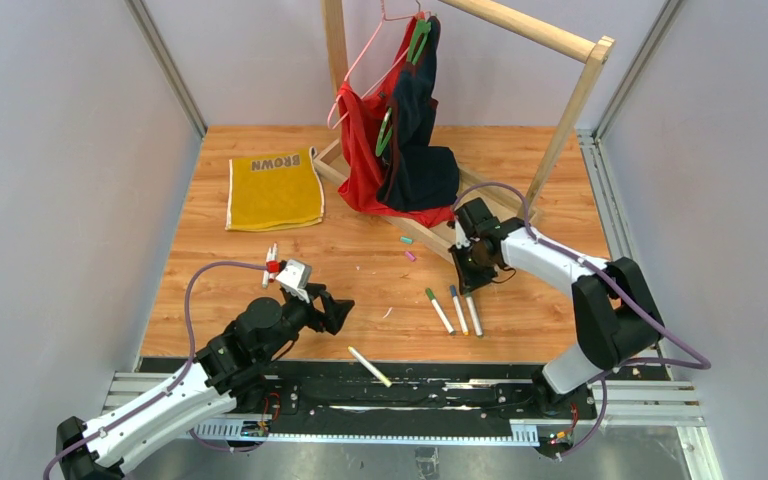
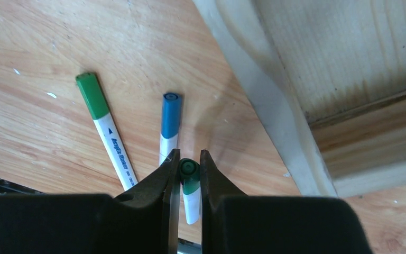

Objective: Insert the pens into the pen caps
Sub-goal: Place the pen at the center of the board, then pick up the pen from the center of the board.

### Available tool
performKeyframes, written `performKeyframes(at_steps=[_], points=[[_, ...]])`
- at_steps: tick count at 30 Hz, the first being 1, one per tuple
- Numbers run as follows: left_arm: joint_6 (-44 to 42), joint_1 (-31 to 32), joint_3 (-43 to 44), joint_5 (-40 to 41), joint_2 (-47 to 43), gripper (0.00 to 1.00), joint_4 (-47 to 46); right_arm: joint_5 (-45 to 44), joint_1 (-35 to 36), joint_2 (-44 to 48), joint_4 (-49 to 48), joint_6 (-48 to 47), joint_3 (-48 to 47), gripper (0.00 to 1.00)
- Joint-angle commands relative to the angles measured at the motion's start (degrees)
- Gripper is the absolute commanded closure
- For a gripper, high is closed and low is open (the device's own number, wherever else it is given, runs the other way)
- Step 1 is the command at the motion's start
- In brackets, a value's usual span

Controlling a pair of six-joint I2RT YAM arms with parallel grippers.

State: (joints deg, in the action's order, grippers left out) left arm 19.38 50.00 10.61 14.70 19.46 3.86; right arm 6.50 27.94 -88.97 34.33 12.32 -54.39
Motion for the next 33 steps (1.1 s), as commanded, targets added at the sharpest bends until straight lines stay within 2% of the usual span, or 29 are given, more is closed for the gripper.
performKeyframes(at_steps=[1,8,11,16,26,33], points=[[-0.24,-0.25,1.96,1.81,-0.12,0.16,0.12,0.90,-0.61,0.96,-4.73,1.21,0.06,0.84],[-0.09,-0.49,3.16,4.72,2.86,0.10,0.62,-0.05,-0.59,5.06,-6.27,0.50,1.77,0.59],[0.57,-2.36,4.49,6.45,4.85,0.09,2.14,0.04,-0.67,7.18,-6.28,-0.36,2.13,0.52],[2.37,-10.71,6.15,6.01,9.35,0.11,3.77,0.42,-0.70,12.38,-6.98,-1.39,3.88,0.50],[5.49,-36.14,10.28,0.02,25.20,0.37,4.01,8.58,-0.74,25.13,-12.55,-3.26,10.21,0.50],[5.59,-46.28,13.73,1.13,34.67,0.38,6.27,14.11,-0.71,31.04,-18.30,-1.94,13.81,0.53]])
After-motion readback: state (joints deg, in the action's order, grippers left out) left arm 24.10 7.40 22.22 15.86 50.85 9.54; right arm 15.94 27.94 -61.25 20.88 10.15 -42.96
